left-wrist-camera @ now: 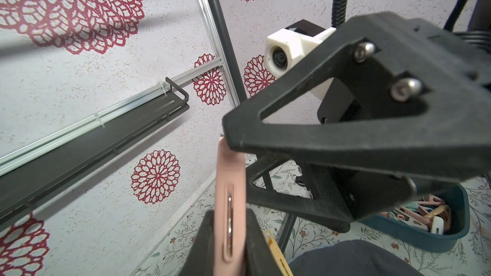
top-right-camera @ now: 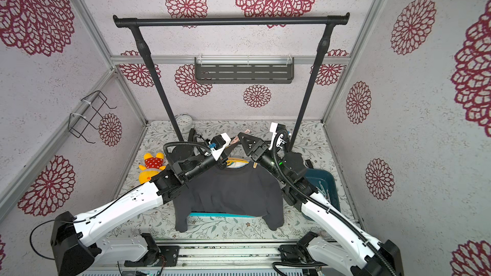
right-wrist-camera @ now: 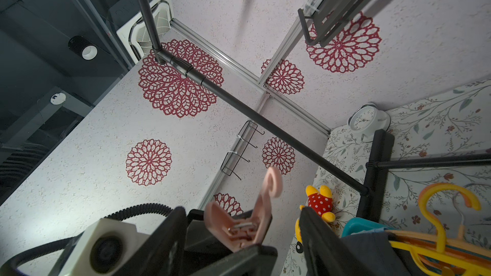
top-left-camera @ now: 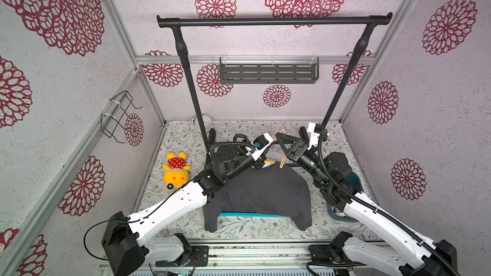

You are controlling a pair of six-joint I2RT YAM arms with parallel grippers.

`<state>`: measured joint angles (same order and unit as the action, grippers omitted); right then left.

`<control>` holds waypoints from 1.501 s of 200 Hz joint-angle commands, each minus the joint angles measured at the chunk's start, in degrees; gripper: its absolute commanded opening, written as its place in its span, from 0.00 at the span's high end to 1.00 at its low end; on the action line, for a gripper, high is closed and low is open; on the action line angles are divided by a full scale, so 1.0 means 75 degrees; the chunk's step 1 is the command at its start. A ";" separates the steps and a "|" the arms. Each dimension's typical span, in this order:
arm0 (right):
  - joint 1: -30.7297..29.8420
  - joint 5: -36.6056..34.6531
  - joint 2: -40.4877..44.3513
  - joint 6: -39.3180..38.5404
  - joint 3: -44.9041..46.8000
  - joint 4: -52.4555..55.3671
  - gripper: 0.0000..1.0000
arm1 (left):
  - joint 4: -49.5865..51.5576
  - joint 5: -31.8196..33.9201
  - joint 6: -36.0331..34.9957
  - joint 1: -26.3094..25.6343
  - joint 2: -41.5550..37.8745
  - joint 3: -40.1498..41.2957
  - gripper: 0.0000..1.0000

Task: Use clothespins to secure the t-shirt on both sides of the hanger
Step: Open the clothespin.

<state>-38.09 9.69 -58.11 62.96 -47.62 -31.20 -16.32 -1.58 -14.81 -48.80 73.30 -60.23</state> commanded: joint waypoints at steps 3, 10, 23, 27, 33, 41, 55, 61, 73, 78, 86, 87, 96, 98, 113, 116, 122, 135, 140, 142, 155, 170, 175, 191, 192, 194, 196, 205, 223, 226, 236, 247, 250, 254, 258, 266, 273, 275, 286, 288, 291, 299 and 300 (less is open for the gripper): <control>-0.0066 -0.0376 -0.0160 -0.0148 -0.0506 -0.0259 0.34 | -0.0041 0.0082 -0.0105 -0.0092 0.0049 -0.0059 1.00; -0.0066 -0.0324 -0.0218 -0.0176 -0.0602 -0.0159 0.35 | -0.0077 0.0069 -0.0109 -0.0090 0.0056 -0.0047 1.00; -0.0078 -0.0210 -0.0327 -0.0172 -0.0682 -0.0184 0.36 | -0.0235 0.0076 -0.0143 -0.0099 0.0114 0.0002 1.00; -0.0078 -0.0203 -0.0350 -0.0158 -0.0693 -0.0187 0.36 | -0.0238 0.0061 -0.0151 -0.0093 0.0134 0.0003 1.00; -0.0090 -0.0201 -0.0369 -0.0145 -0.0705 -0.0188 0.36 | -0.0201 0.0042 -0.0164 -0.0097 0.0168 -0.0014 1.00; -0.0100 -0.0230 -0.0375 -0.0182 -0.0727 -0.0173 0.37 | -0.0092 0.0018 -0.0161 -0.0092 0.0197 -0.0052 1.00; -0.0113 -0.0346 -0.0365 -0.0355 -0.0796 0.0032 0.38 | 0.0042 0.0038 -0.0056 -0.0092 0.0179 -0.0047 1.00; -0.0113 -0.0364 -0.0367 -0.0437 -0.0831 0.0106 0.39 | 0.0026 0.0040 -0.0025 -0.0093 0.0149 0.0006 1.00; -0.0113 -0.0381 -0.0365 -0.0538 -0.0879 0.0208 0.41 | -0.0041 0.0021 -0.0007 -0.0092 0.0095 0.0135 1.00; -0.0113 -0.0364 -0.0383 -0.0543 -0.0882 0.0222 0.43 | -0.0081 0.0032 -0.0012 -0.0093 0.0077 0.0192 1.00; -0.0119 -0.0362 -0.0388 -0.0553 -0.0876 0.0211 0.46 | -0.0109 0.0058 -0.0009 -0.0095 0.0071 0.0235 1.00; -0.0116 -0.0359 -0.0387 -0.0554 -0.0873 0.0211 0.46 | -0.0115 0.0058 -0.0007 -0.0093 0.0071 0.0242 1.00; -0.0125 -0.0387 -0.0408 -0.0543 -0.0861 0.0205 0.48 | -0.0133 0.0114 0.0032 -0.0091 0.0091 0.0270 1.00; -0.0125 -0.0392 -0.0417 -0.0543 -0.0859 0.0201 0.48 | -0.0124 0.0117 0.0044 -0.0091 0.0093 0.0272 1.00; -0.0125 -0.0407 -0.0482 -0.0521 -0.0812 0.0064 0.54 | -0.0142 0.0066 0.0137 -0.0091 0.0100 0.0313 1.00; -0.0125 -0.0402 -0.0497 -0.0515 -0.0817 0.0062 0.55 | -0.0169 0.0054 0.0144 -0.0092 0.0095 0.0329 1.00; -0.0126 -0.0390 -0.0534 -0.0529 -0.0843 0.0069 0.58 | -0.0244 0.0036 0.0178 -0.0092 0.0094 0.0370 1.00; -0.0125 -0.0349 -0.0618 -0.0531 -0.0913 0.0133 0.61 | -0.0409 0.0016 0.0176 -0.0091 0.0094 0.0457 1.00; -0.0125 -0.0349 -0.0645 -0.0528 -0.0944 0.0150 0.62 | -0.0476 0.0022 0.0145 -0.0090 0.0103 0.0498 1.00; -0.0125 -0.0353 -0.0655 -0.0536 -0.0950 0.0152 0.63 | -0.0506 0.0032 0.0137 -0.0085 0.0105 0.0502 1.00; -0.0137 -0.0355 -0.0707 -0.0558 -0.0975 0.0164 0.68 | -0.0685 0.0105 0.0127 -0.0091 0.0117 0.0577 1.00; -0.0135 -0.0395 -0.0737 -0.0634 -0.1021 0.0283 0.71 | -0.0704 0.0019 0.0104 -0.0077 0.0096 0.0646 1.00; -0.0137 -0.0443 -0.0715 -0.0686 -0.1033 0.0350 0.72 | -0.0698 -0.0043 0.0111 -0.0093 0.0084 0.0662 1.00; -0.0137 -0.0624 -0.0638 -0.0809 -0.1011 0.0488 0.74 | -0.0575 -0.0263 0.0082 -0.0090 0.0027 0.0705 1.00; -0.0137 -0.0636 -0.0635 -0.0811 -0.1005 0.0496 0.74 | -0.0571 -0.0266 0.0079 -0.0085 0.0025 0.0706 1.00; -0.0137 -0.0668 -0.0623 -0.0821 -0.0998 0.0511 0.74 | -0.0559 -0.0277 0.0080 -0.0090 0.0016 0.0715 1.00; -0.0137 -0.0703 -0.0612 -0.0844 -0.0990 0.0523 0.74 | -0.0550 -0.0295 0.0094 -0.0091 0.0013 0.0717 1.00; -0.0137 -0.0790 -0.0576 -0.0895 -0.0976 0.0577 0.76 | -0.0514 -0.0304 0.0115 -0.0084 -0.0031 0.0751 1.00; -0.0137 -0.0830 -0.0545 -0.1015 -0.0976 0.0641 0.79 | -0.0307 -0.0238 0.0199 -0.0085 -0.0087 0.0751 0.96; -0.0137 -0.0824 -0.0546 -0.1040 -0.0976 0.0653 0.80 | -0.0233 -0.0218 0.0223 -0.0086 -0.0098 0.0720 0.94; -0.0137 -0.0855 -0.0544 -0.1124 -0.0976 0.0705 0.80 | 0.0003 -0.0097 0.0325 -0.0091 -0.0133 0.0632 0.75; -0.0137 -0.0903 -0.0545 -0.1258 -0.0954 0.0765 0.81 | 0.0173 -0.0033 0.0412 -0.0075 -0.0211 0.0583 0.64; -0.0137 -0.0930 -0.0542 -0.1294 -0.0938 0.0781 0.81 | 0.0229 -0.0032 0.0427 -0.0089 -0.0235 0.0582 0.63; -0.0137 -0.0991 -0.0542 -0.1368 -0.0923 0.0797 0.82 | 0.0297 -0.0050 0.0428 -0.0091 -0.0281 0.0576 0.60; -0.0137 -0.1033 -0.0536 -0.1443 -0.0900 0.0817 0.83 | 0.0372 -0.0084 0.0442 -0.0090 -0.0328 0.0577 0.58; -0.0137 -0.1144 -0.0522 -0.1602 -0.0854 0.0880 0.84 | 0.0536 -0.0267 0.0472 -0.0091 -0.0463 0.0617 0.53; -0.0131 -0.1269 -0.0506 -0.1761 -0.0830 0.0959 0.86 | 0.0640 -0.0480 0.0514 -0.0097 -0.0588 0.0687 0.48; -0.0132 -0.1298 -0.0506 -0.1811 -0.0825 0.0975 0.87 | 0.0655 -0.0527 0.0520 -0.0093 -0.0624 0.0713 0.47; -0.0125 -0.1409 -0.0499 -0.2112 -0.0811 0.1112 0.93 | 0.0743 -0.0675 0.0581 -0.0090 -0.0823 0.0872 0.43; -0.0125 -0.1448 -0.0496 -0.2178 -0.0811 0.1145 0.94 | 0.0769 -0.0693 0.0604 -0.0091 -0.0868 0.0903 0.42; -0.0131 -0.1492 -0.0500 -0.2249 -0.0801 0.1164 0.96 | 0.0831 -0.0702 0.0640 -0.0092 -0.0927 0.0940 0.42; -0.0125 -0.1584 -0.0496 -0.2459 -0.0789 0.1211 1.00 | 0.0998 -0.0611 0.0744 -0.0092 -0.1119 0.1040 0.41; -0.0125 -0.1596 -0.0493 -0.2474 -0.0783 0.1209 1.00 | 0.1018 -0.0604 0.0750 -0.0092 -0.1145 0.1055 0.41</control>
<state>-39.18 1.61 -63.61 51.07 -52.71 -22.35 -12.75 -4.01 -10.90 -49.08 68.84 -54.37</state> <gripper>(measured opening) 0.212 0.577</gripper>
